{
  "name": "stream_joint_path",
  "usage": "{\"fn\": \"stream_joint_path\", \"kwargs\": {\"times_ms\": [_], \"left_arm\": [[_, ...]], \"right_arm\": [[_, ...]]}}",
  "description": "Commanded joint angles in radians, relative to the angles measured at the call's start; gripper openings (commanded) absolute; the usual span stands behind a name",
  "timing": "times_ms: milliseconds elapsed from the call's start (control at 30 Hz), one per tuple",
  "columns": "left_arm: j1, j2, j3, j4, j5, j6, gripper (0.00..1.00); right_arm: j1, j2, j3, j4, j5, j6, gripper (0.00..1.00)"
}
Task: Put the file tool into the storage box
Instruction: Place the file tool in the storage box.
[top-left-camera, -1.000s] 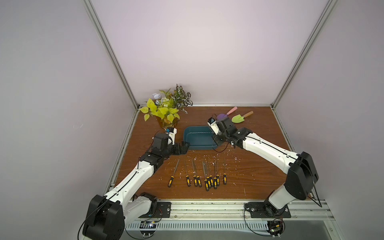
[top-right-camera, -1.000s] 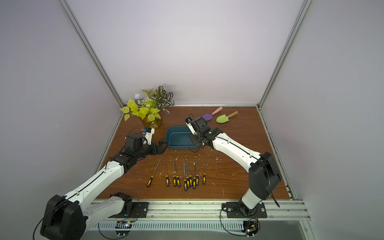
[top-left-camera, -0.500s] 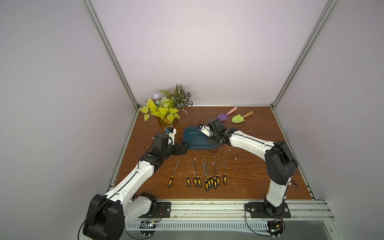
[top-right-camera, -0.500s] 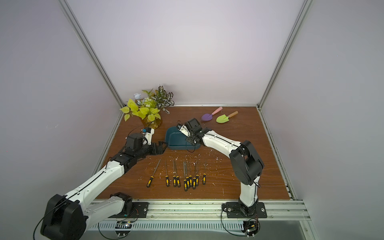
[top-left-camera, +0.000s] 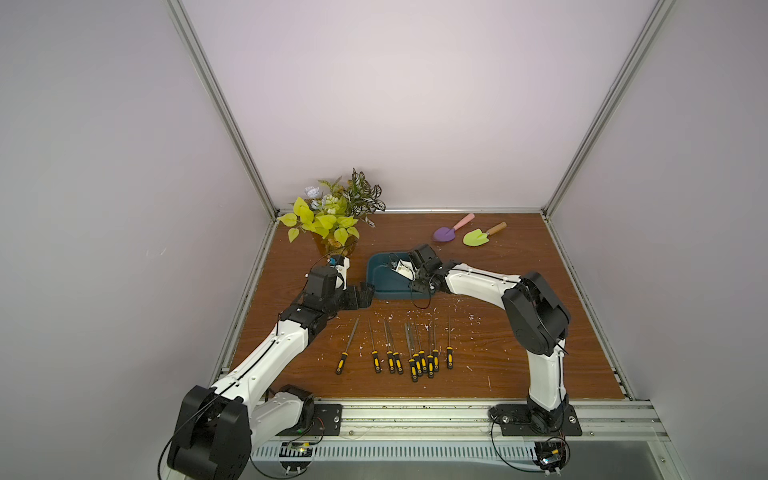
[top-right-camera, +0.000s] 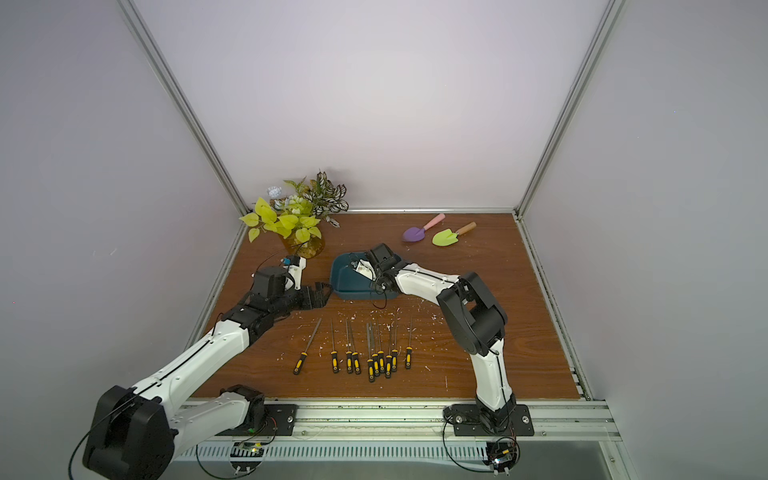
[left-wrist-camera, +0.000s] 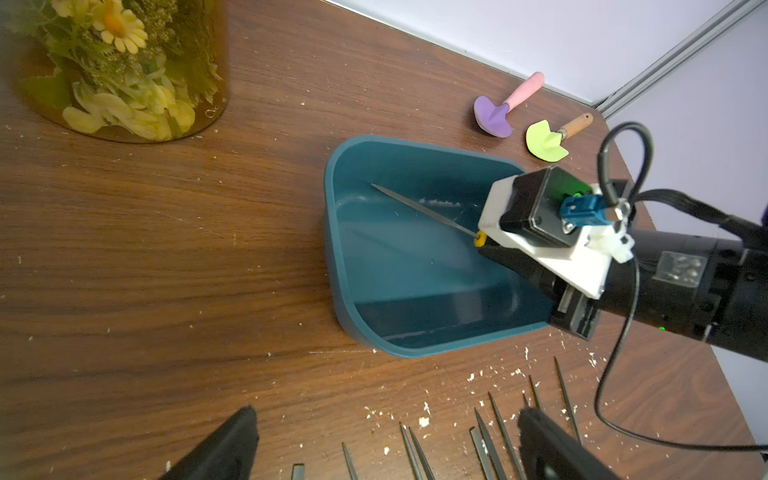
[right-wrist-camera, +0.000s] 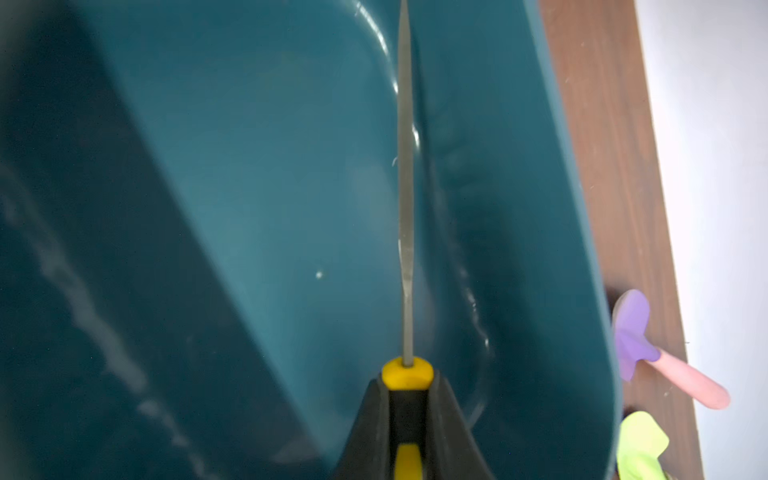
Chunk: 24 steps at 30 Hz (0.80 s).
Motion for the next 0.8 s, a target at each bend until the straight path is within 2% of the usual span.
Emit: {"fn": "stream_joint_path", "kwargs": {"times_ms": [0,167,300,367,633,767], "left_arm": [[0.011,0.001,0.023,-0.018,-0.01,0.001,0.99],[0.01,0.003,0.024,-0.018,-0.011,0.002,0.99],[0.011,0.003,0.023,-0.018,-0.009,0.002,0.99],[0.012,0.003,0.022,-0.019,-0.006,0.002,0.99],[0.01,0.003,0.019,-0.018,-0.006,0.001,0.99],[0.01,-0.003,0.015,-0.03,-0.011,-0.005,0.99]], "right_arm": [[0.001,0.015,0.042,0.057,0.029,-0.022,0.02],[0.001,0.033,0.04,0.075,0.048,-0.028,0.08],[0.001,0.032,0.039,0.074,0.067,-0.018,0.27],[0.001,0.026,0.038,0.075,0.077,-0.006,0.32],[0.015,-0.049,0.036,0.056,0.087,0.083,0.4],[0.024,-0.131,0.047,0.007,0.069,0.209,0.42]]}}
